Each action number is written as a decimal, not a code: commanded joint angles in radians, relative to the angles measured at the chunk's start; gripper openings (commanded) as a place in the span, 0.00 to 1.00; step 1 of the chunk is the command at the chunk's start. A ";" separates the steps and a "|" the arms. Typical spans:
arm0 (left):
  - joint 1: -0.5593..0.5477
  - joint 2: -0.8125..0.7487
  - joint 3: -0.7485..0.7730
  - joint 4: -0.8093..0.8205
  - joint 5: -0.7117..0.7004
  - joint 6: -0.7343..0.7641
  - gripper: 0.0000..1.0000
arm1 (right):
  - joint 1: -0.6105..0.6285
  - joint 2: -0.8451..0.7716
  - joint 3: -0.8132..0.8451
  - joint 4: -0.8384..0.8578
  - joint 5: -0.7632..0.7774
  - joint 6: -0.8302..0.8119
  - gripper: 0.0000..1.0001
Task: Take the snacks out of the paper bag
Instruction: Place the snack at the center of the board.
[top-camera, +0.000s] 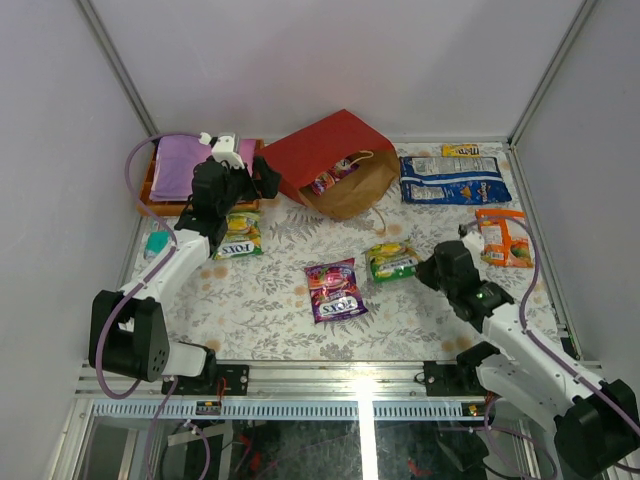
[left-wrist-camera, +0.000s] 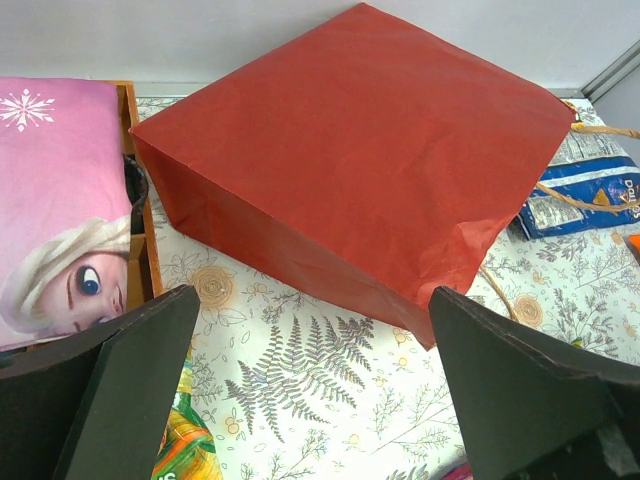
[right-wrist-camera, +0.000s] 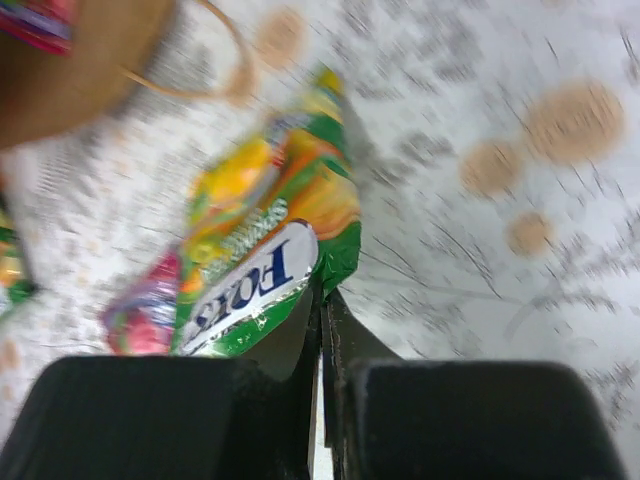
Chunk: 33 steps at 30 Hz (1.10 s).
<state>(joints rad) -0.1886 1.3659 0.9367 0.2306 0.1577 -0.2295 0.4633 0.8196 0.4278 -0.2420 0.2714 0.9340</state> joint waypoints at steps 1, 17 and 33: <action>0.006 -0.029 0.023 0.003 -0.023 -0.013 1.00 | -0.001 0.059 0.227 0.099 0.059 -0.139 0.00; 0.076 -0.223 0.198 -0.403 -0.293 -0.216 1.00 | 0.286 0.518 0.755 0.258 -0.194 -0.177 0.00; 0.105 -0.341 0.227 -0.466 -0.541 -0.265 1.00 | 0.503 1.140 1.185 0.176 -0.745 -0.116 0.00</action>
<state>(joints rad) -0.0967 1.0496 1.1618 -0.2420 -0.3161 -0.5011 0.9688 1.9320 1.5848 -0.0383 -0.2825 0.8127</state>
